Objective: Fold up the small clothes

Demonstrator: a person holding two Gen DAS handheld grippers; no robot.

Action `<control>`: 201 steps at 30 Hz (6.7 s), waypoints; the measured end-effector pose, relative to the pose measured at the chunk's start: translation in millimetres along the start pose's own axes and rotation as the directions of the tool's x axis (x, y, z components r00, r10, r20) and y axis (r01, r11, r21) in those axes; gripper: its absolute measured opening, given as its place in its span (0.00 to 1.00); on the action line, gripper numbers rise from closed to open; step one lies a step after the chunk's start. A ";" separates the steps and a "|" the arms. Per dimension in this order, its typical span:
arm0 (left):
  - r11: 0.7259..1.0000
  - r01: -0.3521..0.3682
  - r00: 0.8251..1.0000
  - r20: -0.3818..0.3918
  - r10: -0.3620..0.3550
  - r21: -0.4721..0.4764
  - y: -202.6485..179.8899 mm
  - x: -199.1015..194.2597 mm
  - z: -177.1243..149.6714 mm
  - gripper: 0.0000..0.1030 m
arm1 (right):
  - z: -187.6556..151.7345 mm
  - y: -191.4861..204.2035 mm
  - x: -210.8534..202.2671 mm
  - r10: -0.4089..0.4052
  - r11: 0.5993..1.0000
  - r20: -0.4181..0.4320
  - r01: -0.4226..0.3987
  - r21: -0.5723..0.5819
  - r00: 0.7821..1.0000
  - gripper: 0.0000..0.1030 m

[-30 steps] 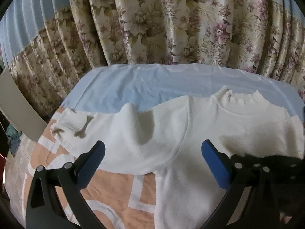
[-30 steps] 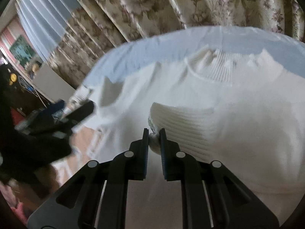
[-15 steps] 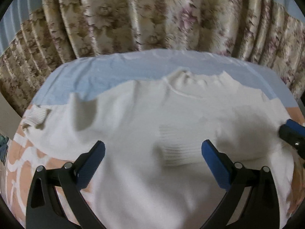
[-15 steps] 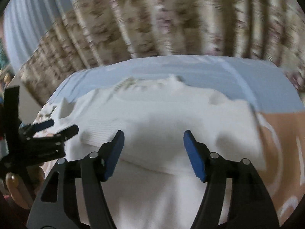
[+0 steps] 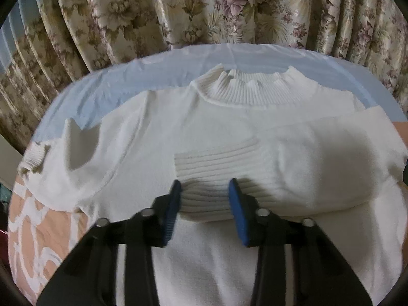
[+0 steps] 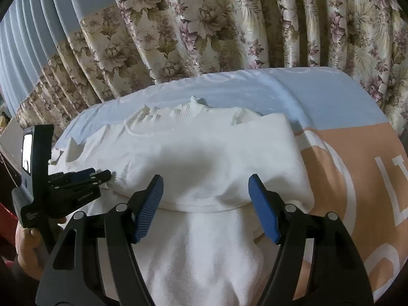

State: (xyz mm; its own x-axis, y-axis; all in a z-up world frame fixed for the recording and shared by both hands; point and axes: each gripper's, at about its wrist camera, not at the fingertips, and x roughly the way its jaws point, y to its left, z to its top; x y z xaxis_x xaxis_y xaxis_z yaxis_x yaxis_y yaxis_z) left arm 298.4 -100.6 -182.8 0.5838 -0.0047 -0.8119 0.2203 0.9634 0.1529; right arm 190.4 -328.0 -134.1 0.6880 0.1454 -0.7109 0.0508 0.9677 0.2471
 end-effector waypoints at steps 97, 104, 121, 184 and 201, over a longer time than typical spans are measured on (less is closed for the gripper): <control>1.000 0.007 0.996 0.087 -0.005 -0.024 72.9 -39.1 15.8 0.78 | 36.4 3.2 29.1 0.025 0.999 -0.053 -0.027 -0.036 0.998 0.41; 0.996 0.058 0.998 0.005 -0.058 0.064 10.5 17.1 17.7 0.79 | 25.9 49.4 88.6 -0.003 0.985 -0.141 -0.021 -0.170 0.990 0.40; 0.997 0.024 1.000 0.000 -0.024 -0.068 86.4 -23.7 0.5 0.91 | 27.6 9.9 52.7 -0.038 0.996 -0.126 0.027 -0.083 0.991 0.57; 0.902 0.399 0.917 0.089 -0.389 -0.165 116.3 -31.2 22.0 0.04 | 35.8 76.7 81.3 0.002 0.999 -0.119 -0.009 -0.054 0.993 0.92; 0.970 0.241 0.971 0.017 -0.240 -0.026 59.6 -25.6 9.7 0.59 | 32.8 78.7 80.6 -0.169 0.965 -0.099 0.144 -0.220 0.981 0.91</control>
State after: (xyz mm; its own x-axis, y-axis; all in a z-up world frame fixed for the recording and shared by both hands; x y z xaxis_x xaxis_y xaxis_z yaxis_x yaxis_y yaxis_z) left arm 304.2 -45.7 -147.4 0.5266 -0.2405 -0.8154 0.3337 0.9406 -0.0619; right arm 273.6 -246.9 -150.4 0.5946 -0.0008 -0.8040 -0.0107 0.9999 -0.0089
